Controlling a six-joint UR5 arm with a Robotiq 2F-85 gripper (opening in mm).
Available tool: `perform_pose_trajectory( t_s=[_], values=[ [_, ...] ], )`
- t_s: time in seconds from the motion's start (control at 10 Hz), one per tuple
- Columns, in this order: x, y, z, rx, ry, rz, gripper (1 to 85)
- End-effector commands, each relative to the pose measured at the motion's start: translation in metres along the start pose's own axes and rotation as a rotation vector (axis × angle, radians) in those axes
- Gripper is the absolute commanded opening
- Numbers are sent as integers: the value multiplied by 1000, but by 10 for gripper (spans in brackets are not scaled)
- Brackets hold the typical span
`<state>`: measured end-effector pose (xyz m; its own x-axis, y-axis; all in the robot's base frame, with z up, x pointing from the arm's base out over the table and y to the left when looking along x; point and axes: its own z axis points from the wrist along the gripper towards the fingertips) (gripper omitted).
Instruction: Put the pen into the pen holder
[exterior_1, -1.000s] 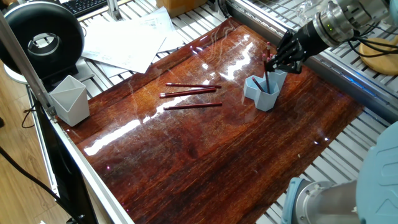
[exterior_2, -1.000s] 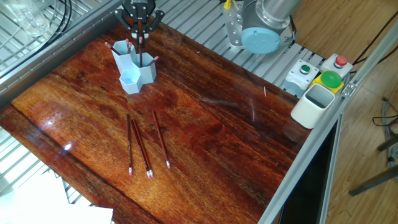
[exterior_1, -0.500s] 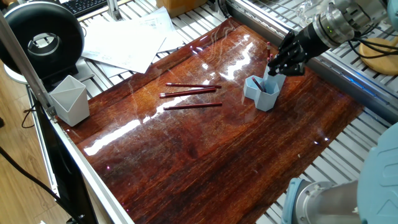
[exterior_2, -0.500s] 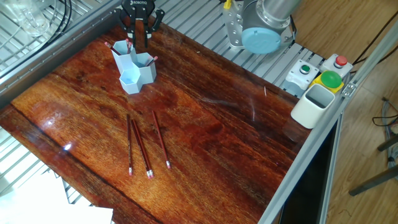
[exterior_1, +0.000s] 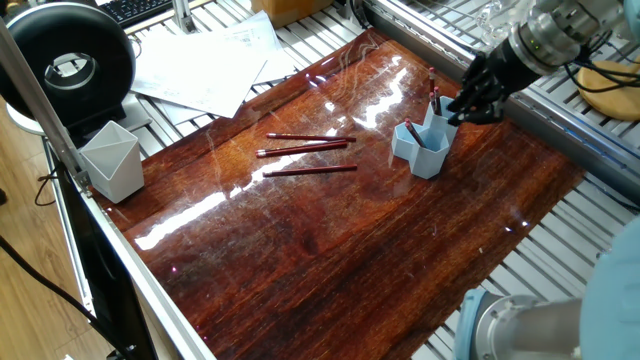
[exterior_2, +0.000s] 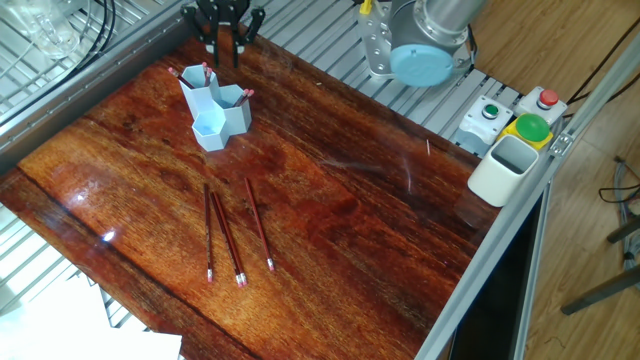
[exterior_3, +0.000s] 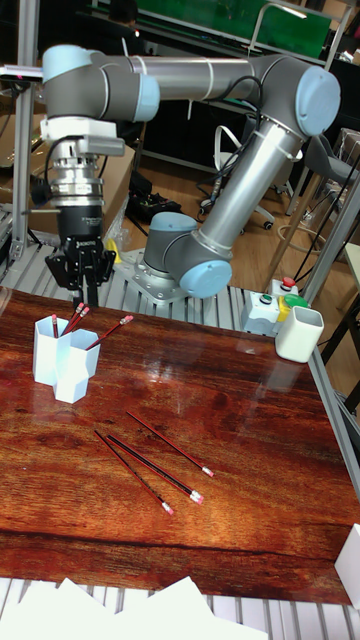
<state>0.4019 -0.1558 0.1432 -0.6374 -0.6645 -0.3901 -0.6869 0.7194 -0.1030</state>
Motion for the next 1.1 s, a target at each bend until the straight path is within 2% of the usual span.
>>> perform_pose_trajectory(
  t_s=[0.0,0.1,0.3,0.4,0.5,0.6,0.7,0.8,0.9,1.0],
  values=[
    [23,-2,-28,47,174,99,290],
    [22,2,-37,50,231,135,257],
    [15,9,-61,92,376,204,97],
    [2,18,-68,113,431,248,17],
    [-9,27,-71,119,476,271,10],
    [-15,37,-75,128,539,296,10],
    [-24,46,-73,140,589,315,10],
    [-30,50,-52,136,597,327,10],
    [-25,49,-43,147,631,325,10],
    [-19,51,-44,146,661,336,10]
  ],
)
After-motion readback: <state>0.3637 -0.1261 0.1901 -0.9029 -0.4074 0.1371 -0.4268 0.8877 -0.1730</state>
